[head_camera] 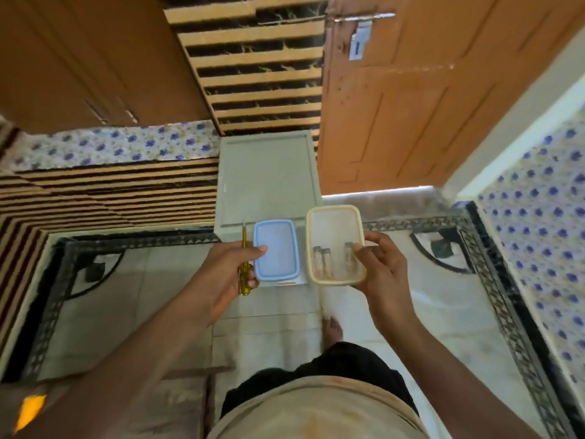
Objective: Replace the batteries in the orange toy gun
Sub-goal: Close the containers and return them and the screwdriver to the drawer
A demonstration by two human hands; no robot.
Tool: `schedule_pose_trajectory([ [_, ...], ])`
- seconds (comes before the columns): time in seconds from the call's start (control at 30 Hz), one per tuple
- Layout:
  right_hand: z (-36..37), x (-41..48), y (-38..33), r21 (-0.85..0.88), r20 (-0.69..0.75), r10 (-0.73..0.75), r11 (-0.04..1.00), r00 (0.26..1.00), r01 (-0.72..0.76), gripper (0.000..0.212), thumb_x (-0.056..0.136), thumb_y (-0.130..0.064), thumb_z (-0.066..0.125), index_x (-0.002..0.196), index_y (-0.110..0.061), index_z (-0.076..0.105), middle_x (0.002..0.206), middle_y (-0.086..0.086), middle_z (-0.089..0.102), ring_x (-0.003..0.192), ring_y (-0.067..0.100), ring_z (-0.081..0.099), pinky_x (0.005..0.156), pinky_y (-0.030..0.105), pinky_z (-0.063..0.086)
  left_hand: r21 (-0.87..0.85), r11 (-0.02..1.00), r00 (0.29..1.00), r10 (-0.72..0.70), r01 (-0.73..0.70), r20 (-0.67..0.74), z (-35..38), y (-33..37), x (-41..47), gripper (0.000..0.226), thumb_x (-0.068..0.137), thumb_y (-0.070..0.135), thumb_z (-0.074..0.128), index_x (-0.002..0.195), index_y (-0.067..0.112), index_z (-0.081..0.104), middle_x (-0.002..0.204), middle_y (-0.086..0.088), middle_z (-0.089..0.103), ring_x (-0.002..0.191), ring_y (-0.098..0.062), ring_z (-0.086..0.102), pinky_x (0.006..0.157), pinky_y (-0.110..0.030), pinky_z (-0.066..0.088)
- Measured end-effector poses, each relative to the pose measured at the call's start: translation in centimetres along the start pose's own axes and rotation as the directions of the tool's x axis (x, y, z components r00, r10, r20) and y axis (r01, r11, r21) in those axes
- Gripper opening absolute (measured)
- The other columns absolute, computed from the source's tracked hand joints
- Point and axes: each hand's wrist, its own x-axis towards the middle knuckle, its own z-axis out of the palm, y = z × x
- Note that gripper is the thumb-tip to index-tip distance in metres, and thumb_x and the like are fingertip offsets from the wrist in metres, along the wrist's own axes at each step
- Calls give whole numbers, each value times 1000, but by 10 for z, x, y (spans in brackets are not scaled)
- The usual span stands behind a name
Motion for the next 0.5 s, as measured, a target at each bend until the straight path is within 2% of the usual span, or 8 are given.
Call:
schedule_pose_trajectory([
  [0.07,7,36,0,-45,27,16,999,1000,-15,17,102,-10,59,115,-18,67,109,17,70,102,31,73,73,52,66,-9,1000,999,-16,15,-51,-1,7,23,13,89,8,76,97,0,69,74,-12,63,54,-18,50,44,-24,40],
  [0.17,23,91,-2,-98,86,68,993,994,-60,17,102,-12,61,115,-22,65,110,13,71,105,30,73,80,60,64,-9,1000,993,-28,27,-111,-5,15,66,20,90,8,76,104,-5,70,69,-10,59,51,-17,49,45,-24,40],
  [0.27,37,123,-2,-100,92,144,986,985,-134,19,102,-7,57,116,-19,63,107,8,70,102,29,72,82,58,64,15,999,988,-35,38,-152,-8,15,103,22,90,11,78,106,-2,71,70,-10,58,52,-16,49,48,-26,41],
  [0.37,60,163,5,-83,82,188,980,979,-181,18,104,-6,54,118,-13,61,109,11,70,100,30,73,77,52,65,36,998,980,-48,56,-194,-10,22,154,24,87,12,81,104,-2,71,76,-15,59,54,-19,50,52,-30,39],
  [0.5,94,207,25,-174,-8,193,966,981,-191,15,104,-15,58,118,-17,59,114,11,68,104,33,72,78,57,65,76,992,978,-82,98,-192,-15,35,214,19,89,13,80,100,1,70,70,-13,58,54,-19,52,51,-28,41],
])
